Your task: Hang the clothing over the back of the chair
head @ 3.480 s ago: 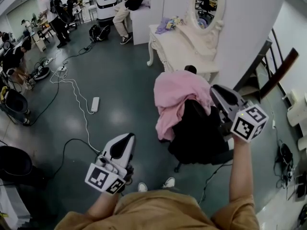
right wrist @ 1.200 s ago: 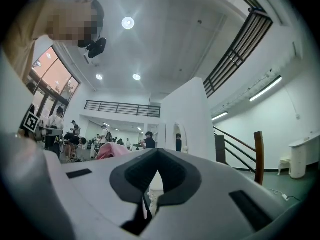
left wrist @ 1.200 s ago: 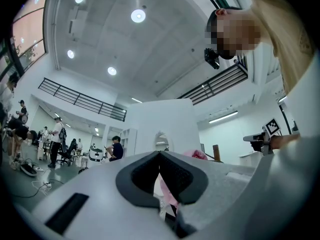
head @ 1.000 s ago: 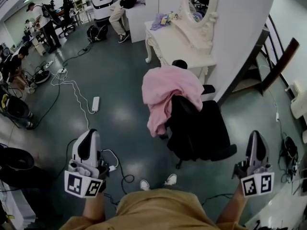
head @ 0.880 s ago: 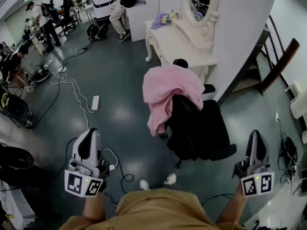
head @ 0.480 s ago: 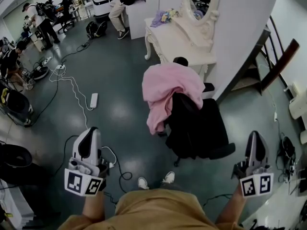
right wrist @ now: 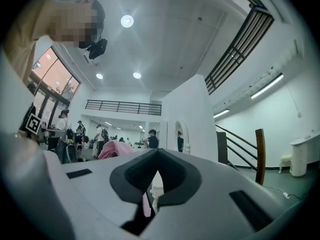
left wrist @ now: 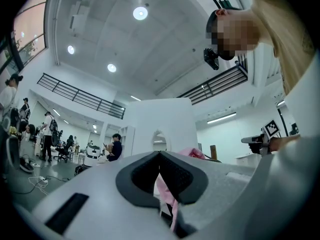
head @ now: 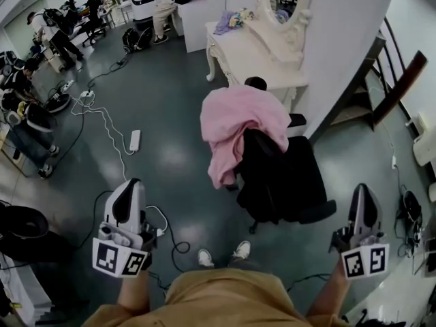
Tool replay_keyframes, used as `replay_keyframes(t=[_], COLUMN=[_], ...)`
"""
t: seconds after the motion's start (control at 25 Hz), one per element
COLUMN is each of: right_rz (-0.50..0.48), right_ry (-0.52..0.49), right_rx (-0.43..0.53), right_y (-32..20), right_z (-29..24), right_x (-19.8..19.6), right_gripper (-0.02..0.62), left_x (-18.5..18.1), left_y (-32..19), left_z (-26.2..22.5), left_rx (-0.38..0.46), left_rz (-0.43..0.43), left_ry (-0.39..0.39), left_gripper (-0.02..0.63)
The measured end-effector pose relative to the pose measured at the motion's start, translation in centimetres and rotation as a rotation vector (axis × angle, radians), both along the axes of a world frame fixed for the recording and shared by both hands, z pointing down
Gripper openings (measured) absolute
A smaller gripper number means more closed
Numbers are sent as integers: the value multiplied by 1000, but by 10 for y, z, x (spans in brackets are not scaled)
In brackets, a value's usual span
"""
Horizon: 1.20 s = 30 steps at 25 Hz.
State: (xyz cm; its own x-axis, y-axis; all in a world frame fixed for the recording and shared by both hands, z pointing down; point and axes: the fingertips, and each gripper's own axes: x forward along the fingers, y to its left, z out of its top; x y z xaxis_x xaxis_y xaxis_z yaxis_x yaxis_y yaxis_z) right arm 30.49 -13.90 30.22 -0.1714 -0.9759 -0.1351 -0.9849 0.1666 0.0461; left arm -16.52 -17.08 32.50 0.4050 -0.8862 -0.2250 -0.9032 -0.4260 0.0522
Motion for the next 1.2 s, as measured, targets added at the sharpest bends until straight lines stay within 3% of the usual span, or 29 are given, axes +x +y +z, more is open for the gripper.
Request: replay_keyframes(t=[1.2], right_rz=[-79], right_ry=[14], right_rx=[0], right_y=[-22], right_z=[4], right_x=[-4], right_gripper=[3], left_x=[22], left_y=[-8], left_z=[-4], left_rx=[7], left_rz=[-11], left_ry=[-8], left_gripper=[3])
